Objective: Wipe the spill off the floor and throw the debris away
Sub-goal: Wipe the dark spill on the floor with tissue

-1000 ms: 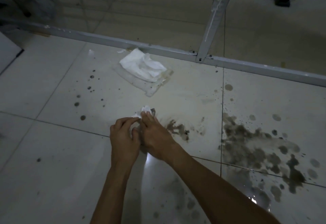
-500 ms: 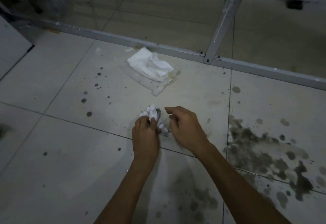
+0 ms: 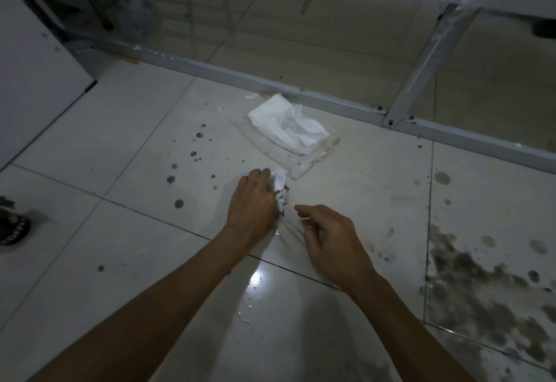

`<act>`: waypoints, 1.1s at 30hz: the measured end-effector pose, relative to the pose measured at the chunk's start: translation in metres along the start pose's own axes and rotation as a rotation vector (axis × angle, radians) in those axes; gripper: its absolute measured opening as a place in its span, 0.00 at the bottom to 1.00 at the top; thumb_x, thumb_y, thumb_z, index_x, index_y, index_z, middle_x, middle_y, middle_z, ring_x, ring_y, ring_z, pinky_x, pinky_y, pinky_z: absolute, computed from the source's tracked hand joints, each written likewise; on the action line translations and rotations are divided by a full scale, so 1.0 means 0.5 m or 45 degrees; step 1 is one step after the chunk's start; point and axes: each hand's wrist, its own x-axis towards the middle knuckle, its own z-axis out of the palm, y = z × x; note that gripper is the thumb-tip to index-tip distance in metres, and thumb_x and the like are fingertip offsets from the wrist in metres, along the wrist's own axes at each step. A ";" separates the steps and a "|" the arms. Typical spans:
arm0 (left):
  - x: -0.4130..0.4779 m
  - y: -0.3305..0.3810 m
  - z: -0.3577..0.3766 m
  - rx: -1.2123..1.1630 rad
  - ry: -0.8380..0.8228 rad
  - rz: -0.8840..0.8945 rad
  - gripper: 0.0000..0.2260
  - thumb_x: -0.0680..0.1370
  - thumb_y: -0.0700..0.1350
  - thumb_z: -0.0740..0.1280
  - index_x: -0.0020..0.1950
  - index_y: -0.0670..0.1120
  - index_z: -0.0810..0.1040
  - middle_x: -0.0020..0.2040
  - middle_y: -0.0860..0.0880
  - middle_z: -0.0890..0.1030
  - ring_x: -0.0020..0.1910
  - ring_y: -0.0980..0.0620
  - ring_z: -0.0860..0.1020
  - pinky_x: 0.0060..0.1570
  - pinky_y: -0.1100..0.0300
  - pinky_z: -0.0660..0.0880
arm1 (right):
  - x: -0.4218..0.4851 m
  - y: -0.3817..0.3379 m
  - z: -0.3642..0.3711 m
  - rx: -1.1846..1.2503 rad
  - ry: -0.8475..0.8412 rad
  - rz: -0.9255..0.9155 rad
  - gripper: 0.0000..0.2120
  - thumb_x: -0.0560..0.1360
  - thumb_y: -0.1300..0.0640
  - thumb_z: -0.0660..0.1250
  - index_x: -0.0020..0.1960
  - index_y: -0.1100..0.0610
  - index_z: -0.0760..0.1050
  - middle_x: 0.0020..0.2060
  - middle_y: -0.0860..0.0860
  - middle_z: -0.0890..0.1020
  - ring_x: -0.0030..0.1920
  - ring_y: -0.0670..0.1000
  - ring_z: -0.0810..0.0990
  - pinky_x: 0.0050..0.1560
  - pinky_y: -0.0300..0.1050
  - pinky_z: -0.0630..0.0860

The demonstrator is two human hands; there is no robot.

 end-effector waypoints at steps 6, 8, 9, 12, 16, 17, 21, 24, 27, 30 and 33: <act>-0.020 -0.015 0.019 -0.238 -0.022 0.286 0.17 0.73 0.40 0.65 0.60 0.34 0.76 0.58 0.36 0.79 0.52 0.38 0.79 0.51 0.50 0.78 | 0.033 -0.005 0.013 -0.009 0.000 -0.052 0.17 0.70 0.72 0.64 0.58 0.63 0.77 0.48 0.57 0.83 0.44 0.50 0.80 0.48 0.29 0.71; -0.012 -0.016 0.020 -0.207 0.009 0.309 0.15 0.70 0.37 0.70 0.55 0.34 0.79 0.52 0.37 0.82 0.47 0.39 0.81 0.45 0.53 0.79 | 0.040 -0.004 0.017 -0.003 0.012 -0.066 0.17 0.70 0.73 0.63 0.57 0.63 0.78 0.47 0.57 0.83 0.43 0.49 0.80 0.48 0.27 0.70; -0.005 -0.017 0.020 -0.176 0.031 0.333 0.14 0.68 0.34 0.71 0.53 0.34 0.80 0.49 0.38 0.83 0.44 0.40 0.82 0.42 0.54 0.80 | 0.042 -0.004 0.018 -0.004 0.013 -0.062 0.17 0.70 0.73 0.63 0.57 0.63 0.77 0.47 0.57 0.83 0.43 0.49 0.80 0.48 0.26 0.70; 0.011 -0.035 0.022 -0.199 0.061 0.346 0.13 0.75 0.38 0.60 0.54 0.34 0.79 0.51 0.37 0.81 0.47 0.40 0.80 0.45 0.52 0.79 | 0.042 -0.001 0.020 -0.009 0.006 -0.057 0.17 0.70 0.73 0.63 0.57 0.64 0.77 0.46 0.56 0.83 0.43 0.49 0.80 0.48 0.23 0.69; 0.052 -0.100 0.035 -0.292 -0.014 0.015 0.20 0.79 0.50 0.50 0.65 0.43 0.72 0.65 0.45 0.74 0.65 0.48 0.70 0.64 0.57 0.65 | 0.048 0.008 0.020 0.013 0.013 -0.074 0.17 0.69 0.72 0.62 0.56 0.63 0.78 0.45 0.56 0.83 0.42 0.51 0.81 0.47 0.29 0.73; 0.065 -0.114 0.029 -0.321 -0.020 -0.042 0.17 0.80 0.48 0.54 0.64 0.42 0.73 0.64 0.44 0.75 0.64 0.46 0.71 0.64 0.56 0.67 | 0.047 0.009 0.019 0.015 0.027 -0.073 0.17 0.69 0.70 0.61 0.56 0.63 0.78 0.44 0.56 0.83 0.42 0.51 0.81 0.47 0.33 0.74; 0.127 -0.188 0.023 -0.291 -0.037 -0.060 0.15 0.79 0.39 0.58 0.62 0.32 0.72 0.63 0.35 0.74 0.61 0.38 0.74 0.63 0.53 0.67 | 0.058 0.017 0.031 0.018 0.052 -0.080 0.17 0.68 0.70 0.60 0.55 0.64 0.79 0.43 0.56 0.83 0.42 0.51 0.82 0.46 0.35 0.75; 0.173 -0.244 0.017 -0.246 -0.062 -0.261 0.17 0.81 0.42 0.53 0.66 0.37 0.69 0.67 0.39 0.71 0.64 0.42 0.71 0.65 0.53 0.64 | 0.062 0.018 0.039 0.006 0.028 -0.098 0.18 0.67 0.73 0.61 0.54 0.64 0.79 0.43 0.56 0.83 0.42 0.51 0.82 0.46 0.36 0.75; 0.194 -0.292 0.012 -0.213 -0.016 -0.373 0.15 0.81 0.42 0.55 0.64 0.38 0.72 0.65 0.39 0.73 0.62 0.41 0.72 0.65 0.51 0.67 | 0.062 0.020 0.041 0.008 0.004 -0.107 0.19 0.66 0.76 0.63 0.55 0.64 0.79 0.43 0.55 0.83 0.43 0.49 0.81 0.47 0.33 0.74; 0.180 -0.316 0.015 -0.197 0.022 -0.417 0.15 0.80 0.40 0.56 0.65 0.38 0.71 0.67 0.39 0.72 0.64 0.41 0.71 0.65 0.50 0.65 | 0.063 0.018 0.035 0.008 0.015 -0.122 0.19 0.67 0.73 0.61 0.54 0.63 0.79 0.42 0.54 0.83 0.42 0.48 0.81 0.47 0.31 0.74; 0.149 -0.329 0.021 -0.200 0.029 -0.450 0.16 0.80 0.39 0.56 0.67 0.37 0.70 0.69 0.39 0.70 0.66 0.41 0.69 0.68 0.53 0.61 | 0.058 0.015 0.018 -0.001 0.029 -0.128 0.18 0.67 0.71 0.60 0.54 0.63 0.79 0.42 0.53 0.83 0.41 0.48 0.81 0.46 0.31 0.74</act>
